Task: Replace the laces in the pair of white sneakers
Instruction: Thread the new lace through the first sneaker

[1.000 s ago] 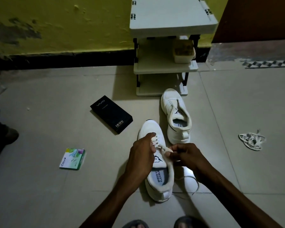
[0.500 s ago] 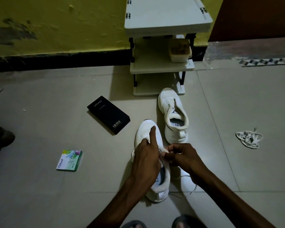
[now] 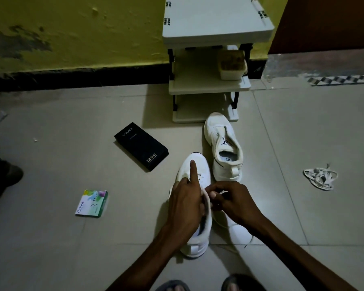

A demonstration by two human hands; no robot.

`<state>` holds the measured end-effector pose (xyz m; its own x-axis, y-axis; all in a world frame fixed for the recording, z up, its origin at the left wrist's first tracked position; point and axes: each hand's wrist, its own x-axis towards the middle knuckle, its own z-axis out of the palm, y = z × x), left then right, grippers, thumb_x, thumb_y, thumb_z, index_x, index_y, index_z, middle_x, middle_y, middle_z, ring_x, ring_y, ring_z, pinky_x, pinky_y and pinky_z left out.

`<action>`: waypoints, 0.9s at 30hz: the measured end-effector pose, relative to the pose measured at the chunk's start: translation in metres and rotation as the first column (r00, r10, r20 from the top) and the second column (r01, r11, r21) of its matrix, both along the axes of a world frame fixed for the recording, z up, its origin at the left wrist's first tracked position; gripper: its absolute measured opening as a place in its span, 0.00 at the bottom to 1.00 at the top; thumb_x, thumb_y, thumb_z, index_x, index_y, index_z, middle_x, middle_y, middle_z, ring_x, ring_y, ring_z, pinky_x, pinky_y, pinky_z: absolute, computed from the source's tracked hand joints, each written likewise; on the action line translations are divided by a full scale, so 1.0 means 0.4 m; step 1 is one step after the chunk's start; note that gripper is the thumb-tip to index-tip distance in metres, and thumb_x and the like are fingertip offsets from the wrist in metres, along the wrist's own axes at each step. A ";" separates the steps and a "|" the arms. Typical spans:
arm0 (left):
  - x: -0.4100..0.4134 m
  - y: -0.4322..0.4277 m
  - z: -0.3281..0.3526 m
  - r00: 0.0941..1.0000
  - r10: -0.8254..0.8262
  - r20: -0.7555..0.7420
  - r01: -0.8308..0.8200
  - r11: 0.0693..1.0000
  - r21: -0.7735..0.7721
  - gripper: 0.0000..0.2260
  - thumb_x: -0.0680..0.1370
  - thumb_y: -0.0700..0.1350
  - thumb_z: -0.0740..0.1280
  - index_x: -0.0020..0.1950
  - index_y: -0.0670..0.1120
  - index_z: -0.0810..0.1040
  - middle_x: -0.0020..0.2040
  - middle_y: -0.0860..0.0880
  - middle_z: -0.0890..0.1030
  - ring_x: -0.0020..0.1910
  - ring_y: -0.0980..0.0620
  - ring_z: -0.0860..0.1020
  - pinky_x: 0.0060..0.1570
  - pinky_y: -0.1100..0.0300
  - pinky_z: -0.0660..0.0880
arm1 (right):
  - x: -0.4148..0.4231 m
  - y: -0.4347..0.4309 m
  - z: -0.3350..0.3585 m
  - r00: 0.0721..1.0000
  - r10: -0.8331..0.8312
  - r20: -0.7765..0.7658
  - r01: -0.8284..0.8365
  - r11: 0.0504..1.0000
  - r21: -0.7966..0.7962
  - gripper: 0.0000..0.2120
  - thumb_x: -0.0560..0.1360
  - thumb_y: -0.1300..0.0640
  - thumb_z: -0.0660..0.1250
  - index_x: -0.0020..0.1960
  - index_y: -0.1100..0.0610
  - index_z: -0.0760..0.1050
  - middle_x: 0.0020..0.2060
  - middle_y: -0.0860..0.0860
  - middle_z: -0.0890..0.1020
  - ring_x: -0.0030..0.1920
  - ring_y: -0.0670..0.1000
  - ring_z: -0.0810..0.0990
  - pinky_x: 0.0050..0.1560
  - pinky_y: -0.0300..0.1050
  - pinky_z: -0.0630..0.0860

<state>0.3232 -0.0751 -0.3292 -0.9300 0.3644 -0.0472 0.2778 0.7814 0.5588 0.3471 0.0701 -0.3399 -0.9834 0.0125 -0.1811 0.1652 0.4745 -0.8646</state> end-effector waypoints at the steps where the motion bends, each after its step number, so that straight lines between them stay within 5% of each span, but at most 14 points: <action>1: 0.002 -0.005 -0.005 1.000 -0.003 -0.007 0.003 1.000 0.009 0.37 0.74 0.36 0.66 0.78 0.42 0.50 0.51 0.34 0.78 0.46 0.39 0.78 0.48 0.52 0.76 | -0.001 -0.002 -0.005 1.000 -0.024 -0.018 0.024 1.000 0.001 0.14 0.74 0.60 0.72 0.40 0.41 0.81 0.37 0.41 0.84 0.36 0.42 0.82 0.45 0.47 0.81; 5: -0.012 -0.013 -0.018 0.996 0.009 0.092 -0.007 1.000 -0.022 0.39 0.75 0.36 0.66 0.79 0.45 0.45 0.54 0.33 0.77 0.49 0.39 0.77 0.49 0.56 0.73 | -0.013 -0.012 -0.030 0.994 -0.089 -0.070 0.091 0.995 0.035 0.05 0.71 0.59 0.75 0.37 0.50 0.83 0.33 0.42 0.84 0.35 0.43 0.82 0.42 0.45 0.80; 10: -0.028 -0.005 0.005 0.965 0.049 0.256 0.018 0.968 -0.251 0.47 0.76 0.45 0.70 0.78 0.52 0.35 0.65 0.40 0.71 0.64 0.40 0.70 0.65 0.50 0.68 | -0.038 -0.001 -0.008 0.993 -0.006 -0.115 0.036 0.964 0.262 0.05 0.69 0.60 0.73 0.36 0.52 0.81 0.30 0.42 0.81 0.32 0.39 0.78 0.35 0.29 0.72; 14: -0.023 -0.013 0.002 0.962 0.054 0.266 0.020 0.964 -0.267 0.48 0.75 0.45 0.71 0.78 0.53 0.35 0.66 0.41 0.70 0.65 0.41 0.69 0.66 0.50 0.67 | -0.042 0.028 0.112 0.965 -0.006 -0.264 0.122 0.896 0.428 0.06 0.65 0.61 0.74 0.37 0.52 0.79 0.31 0.45 0.80 0.33 0.43 0.78 0.36 0.37 0.74; 16: -0.024 -0.011 0.006 0.960 0.045 0.276 0.026 0.968 -0.249 0.47 0.76 0.45 0.71 0.79 0.52 0.36 0.67 0.41 0.69 0.66 0.42 0.68 0.68 0.50 0.65 | -0.050 0.044 0.194 0.930 -0.124 -0.345 0.223 0.939 0.262 0.07 0.69 0.64 0.72 0.37 0.52 0.79 0.33 0.46 0.81 0.35 0.46 0.81 0.40 0.38 0.76; 18: -0.028 -0.004 0.017 0.958 0.018 0.287 0.050 0.972 -0.228 0.44 0.77 0.45 0.69 0.79 0.50 0.38 0.68 0.41 0.69 0.67 0.42 0.67 0.70 0.51 0.61 | -0.066 0.051 0.261 0.928 -0.270 -0.256 0.220 0.954 -0.206 0.09 0.75 0.65 0.67 0.38 0.55 0.78 0.36 0.49 0.82 0.41 0.52 0.84 0.47 0.44 0.79; 20: -0.028 -0.003 0.018 0.966 -0.006 0.258 0.068 0.970 -0.233 0.42 0.77 0.45 0.69 0.79 0.50 0.41 0.67 0.42 0.70 0.66 0.43 0.67 0.67 0.54 0.60 | -0.081 0.038 0.281 0.960 -0.279 -0.010 0.204 0.724 -0.659 0.12 0.78 0.67 0.59 0.39 0.58 0.74 0.39 0.54 0.81 0.43 0.56 0.83 0.48 0.49 0.81; 21: -0.027 -0.003 0.016 0.972 0.002 0.235 0.052 0.974 -0.220 0.42 0.76 0.44 0.69 0.80 0.52 0.43 0.66 0.43 0.70 0.65 0.43 0.67 0.65 0.55 0.61 | -0.087 0.028 0.269 0.961 -0.247 0.126 0.256 0.611 -0.749 0.12 0.79 0.67 0.56 0.39 0.58 0.71 0.39 0.55 0.80 0.40 0.55 0.82 0.44 0.47 0.81; 22: -0.025 -0.007 0.019 0.978 0.023 0.205 0.018 0.980 -0.196 0.41 0.76 0.43 0.69 0.79 0.54 0.45 0.65 0.44 0.70 0.63 0.44 0.66 0.63 0.56 0.62 | -0.089 0.016 0.242 0.945 -0.224 0.240 0.328 0.596 -0.733 0.12 0.79 0.67 0.55 0.39 0.57 0.70 0.39 0.55 0.80 0.37 0.54 0.80 0.38 0.44 0.79; 23: -0.025 -0.012 0.024 0.988 0.049 0.147 -0.024 0.985 -0.170 0.38 0.77 0.42 0.67 0.79 0.55 0.48 0.64 0.45 0.70 0.62 0.45 0.65 0.61 0.57 0.62 | -0.089 0.007 0.210 0.926 -0.225 0.301 0.369 0.697 -0.615 0.12 0.79 0.65 0.55 0.39 0.55 0.70 0.37 0.54 0.81 0.35 0.53 0.78 0.34 0.43 0.76; 25: -0.032 -0.028 0.027 0.993 0.100 -0.059 -0.107 0.987 -0.119 0.32 0.77 0.40 0.65 0.77 0.54 0.57 0.62 0.47 0.72 0.60 0.48 0.66 0.59 0.57 0.60 | -0.081 0.009 0.132 0.956 -0.172 0.239 0.194 0.979 -0.071 0.12 0.80 0.58 0.57 0.39 0.53 0.71 0.35 0.49 0.81 0.37 0.51 0.78 0.36 0.43 0.72; 27: -0.051 -0.048 0.027 0.942 0.169 -0.289 -0.187 0.982 -0.038 0.26 0.75 0.41 0.68 0.72 0.50 0.68 0.59 0.47 0.77 0.59 0.47 0.72 0.59 0.54 0.63 | -0.062 0.013 0.070 0.973 0.048 0.227 -0.134 0.916 0.379 0.16 0.81 0.47 0.58 0.38 0.51 0.73 0.34 0.47 0.78 0.39 0.49 0.77 0.39 0.44 0.72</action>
<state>0.3029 -0.0944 -0.3183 -0.9578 0.1966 0.2099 0.2704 0.8642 0.4243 0.3221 0.0755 -0.3117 -0.9238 0.0364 -0.3812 0.2615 0.7872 -0.5585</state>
